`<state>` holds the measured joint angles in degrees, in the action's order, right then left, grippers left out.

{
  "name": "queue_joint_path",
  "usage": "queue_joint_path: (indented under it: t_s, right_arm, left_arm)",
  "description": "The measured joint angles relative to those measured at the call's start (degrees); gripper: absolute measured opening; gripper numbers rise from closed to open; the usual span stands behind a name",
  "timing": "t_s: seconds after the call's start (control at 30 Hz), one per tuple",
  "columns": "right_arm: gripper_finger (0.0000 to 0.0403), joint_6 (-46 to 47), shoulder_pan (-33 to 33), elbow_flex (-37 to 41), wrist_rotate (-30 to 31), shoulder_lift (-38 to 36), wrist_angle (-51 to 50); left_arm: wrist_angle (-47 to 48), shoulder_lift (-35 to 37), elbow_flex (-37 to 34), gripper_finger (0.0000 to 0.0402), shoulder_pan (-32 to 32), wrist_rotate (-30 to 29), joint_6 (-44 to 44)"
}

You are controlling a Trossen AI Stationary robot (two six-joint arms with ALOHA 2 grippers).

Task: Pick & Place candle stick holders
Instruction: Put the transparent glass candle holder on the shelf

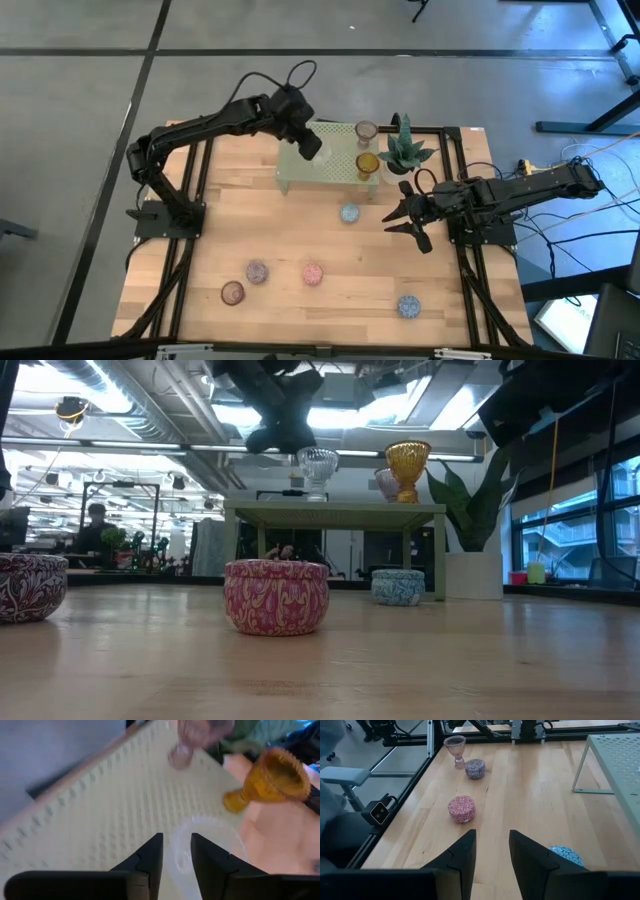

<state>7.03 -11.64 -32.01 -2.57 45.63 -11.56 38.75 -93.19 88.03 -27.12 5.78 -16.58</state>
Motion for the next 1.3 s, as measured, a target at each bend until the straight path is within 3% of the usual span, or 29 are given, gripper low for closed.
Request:
queue_joint_path:
  t_s: [0.33,0.63,0.8,1.03,1.17,1.3]
  right_arm:
    - [0.0121,0.15,-0.01,0.0,0.0,0.0,-0.49]
    - [0.0121,3.13,-0.02,0.0,0.0,0.0,-0.78]
    - [0.0121,3.28,-0.02,0.0,0.0,0.0,-0.82]
    - [0.0121,3.43,-0.01,0.71,0.0,0.0,0.06]
    - [0.0121,3.4,-0.02,1.47,0.0,0.0,-0.03]
    - [0.0121,3.26,0.0,1.49,0.0,0.0,0.25]
  left_arm:
    - [-1.76,4.36,-0.02,0.0099,2.91,-2.42,12.19]
    - [2.32,15.93,-1.91,0.01,9.47,-7.44,19.48]
    - [-7.58,24.45,-16.38,0.01,13.89,-8.35,19.76]
    - [-36.61,30.98,-41.36,0.01,16.19,-10.35,21.81]
    - [-48.77,31.02,-49.82,0.01,16.1,-12.7,19.44]
    - [-53.47,30.06,-53.96,0.01,16.1,-12.68,20.33]
